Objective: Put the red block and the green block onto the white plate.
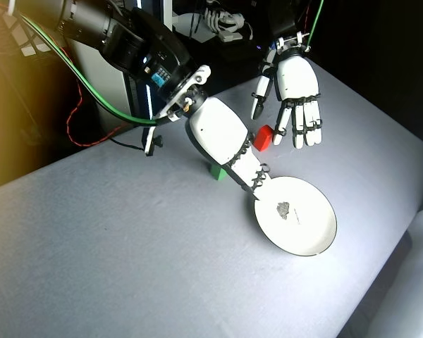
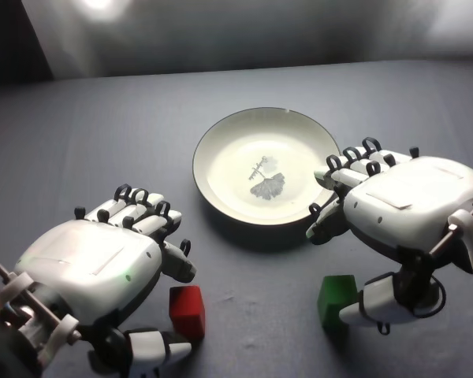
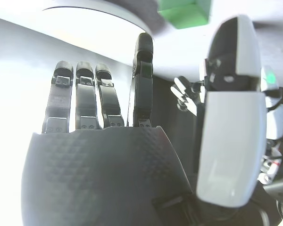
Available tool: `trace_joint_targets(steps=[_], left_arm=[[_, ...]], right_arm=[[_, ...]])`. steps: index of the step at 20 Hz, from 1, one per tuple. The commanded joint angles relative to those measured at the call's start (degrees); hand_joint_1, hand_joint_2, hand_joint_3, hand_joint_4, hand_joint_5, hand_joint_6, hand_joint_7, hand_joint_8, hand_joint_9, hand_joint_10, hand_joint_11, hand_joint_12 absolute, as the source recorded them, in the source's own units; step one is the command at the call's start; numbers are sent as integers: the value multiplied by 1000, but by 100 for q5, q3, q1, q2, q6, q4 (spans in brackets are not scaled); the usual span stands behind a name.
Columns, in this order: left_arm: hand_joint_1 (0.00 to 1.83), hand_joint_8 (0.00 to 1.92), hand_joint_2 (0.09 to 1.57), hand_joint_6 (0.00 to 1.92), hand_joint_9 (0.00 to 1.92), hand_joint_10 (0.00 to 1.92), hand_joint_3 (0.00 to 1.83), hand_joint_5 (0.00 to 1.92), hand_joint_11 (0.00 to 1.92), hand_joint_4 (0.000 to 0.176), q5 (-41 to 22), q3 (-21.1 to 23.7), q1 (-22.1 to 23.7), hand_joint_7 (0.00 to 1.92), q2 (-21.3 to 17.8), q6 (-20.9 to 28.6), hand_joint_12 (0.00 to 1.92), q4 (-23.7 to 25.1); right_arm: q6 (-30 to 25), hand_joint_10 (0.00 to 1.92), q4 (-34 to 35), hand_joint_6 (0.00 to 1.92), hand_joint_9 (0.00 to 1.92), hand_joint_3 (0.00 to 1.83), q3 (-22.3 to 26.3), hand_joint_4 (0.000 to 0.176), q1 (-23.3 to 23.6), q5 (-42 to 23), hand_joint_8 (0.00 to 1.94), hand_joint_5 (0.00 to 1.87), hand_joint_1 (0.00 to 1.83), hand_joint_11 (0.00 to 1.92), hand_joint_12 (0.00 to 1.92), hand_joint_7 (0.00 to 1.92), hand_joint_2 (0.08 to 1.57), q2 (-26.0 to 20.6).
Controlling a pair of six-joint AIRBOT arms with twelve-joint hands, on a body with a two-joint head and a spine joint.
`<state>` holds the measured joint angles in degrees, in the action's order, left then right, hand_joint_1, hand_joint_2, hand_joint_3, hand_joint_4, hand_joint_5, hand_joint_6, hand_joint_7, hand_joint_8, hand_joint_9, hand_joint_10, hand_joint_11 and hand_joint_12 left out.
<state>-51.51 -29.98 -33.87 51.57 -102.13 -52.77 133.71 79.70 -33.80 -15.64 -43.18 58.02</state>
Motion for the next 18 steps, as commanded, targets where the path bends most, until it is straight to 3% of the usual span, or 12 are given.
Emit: trace_joint_targets(steps=[1,2,4,6,9,11,12,13,14,15,16,18], left_arm=[[757,0,1031,6,10,1,6,743,11,88,-432,-22,5,172,30,5,14,285],[740,0,1038,7,1,0,9,748,6,96,-452,-32,4,155,57,5,14,271],[805,5,1026,18,0,0,2,788,3,57,-531,-52,-7,171,122,15,17,249],[774,10,1029,12,0,0,3,779,17,78,-606,-84,-16,193,213,39,27,240],[762,2,1035,7,0,0,0,773,25,65,-676,-134,-25,175,328,39,12,218],[717,0,1042,0,0,0,1,735,24,83,-722,-171,-48,144,390,49,16,215],[739,8,1034,5,0,0,0,741,26,70,-738,-197,-61,164,420,60,18,215],[754,11,1028,8,9,3,0,749,24,61,-745,-226,-66,176,449,71,20,215],[740,11,1023,7,15,5,0,750,36,76,-747,-251,-67,183,469,71,28,224],[724,5,1032,2,6,1,0,731,24,71,-747,-289,-68,172,493,83,26,231],[743,3,1038,0,0,0,1,716,4,49,-750,-312,-72,171,511,91,4,235],[664,0,1070,0,0,0,12,672,47,42,-763,-356,-84,150,544,121,26,259]], right_arm=[[-27,0,-319,26,0,5,-22,148,-13,-215,15,668,895,0,0,66,879,-24],[-29,0,-302,21,0,6,-55,143,-27,-214,5,663,890,0,0,46,883,3],[-27,0,-184,16,0,5,-127,139,-66,-212,10,662,872,0,0,63,885,47],[-29,0,-129,20,0,0,-184,133,-134,-178,12,684,870,0,0,79,871,105],[-107,0,-128,16,0,0,-219,121,-162,-156,16,687,879,0,0,109,858,196],[-119,0,-128,12,0,0,-220,128,-164,-155,4,684,858,0,0,87,862,251],[-124,0,-128,12,0,0,-221,128,-180,-155,9,686,860,0,0,99,857,269],[-137,0,-128,10,0,0,-239,112,-191,-149,10,685,888,0,0,105,851,290],[-145,0,-129,9,0,0,-267,113,-197,-143,8,686,888,0,0,103,849,317],[-146,0,-129,8,0,0,-301,116,-201,-141,7,684,877,0,0,105,852,339],[-147,0,-129,6,0,0,-314,119,-204,-135,9,682,870,0,0,111,854,343],[-147,0,-129,10,0,0,-316,126,-224,-93,8,693,858,0,0,113,855,343]])
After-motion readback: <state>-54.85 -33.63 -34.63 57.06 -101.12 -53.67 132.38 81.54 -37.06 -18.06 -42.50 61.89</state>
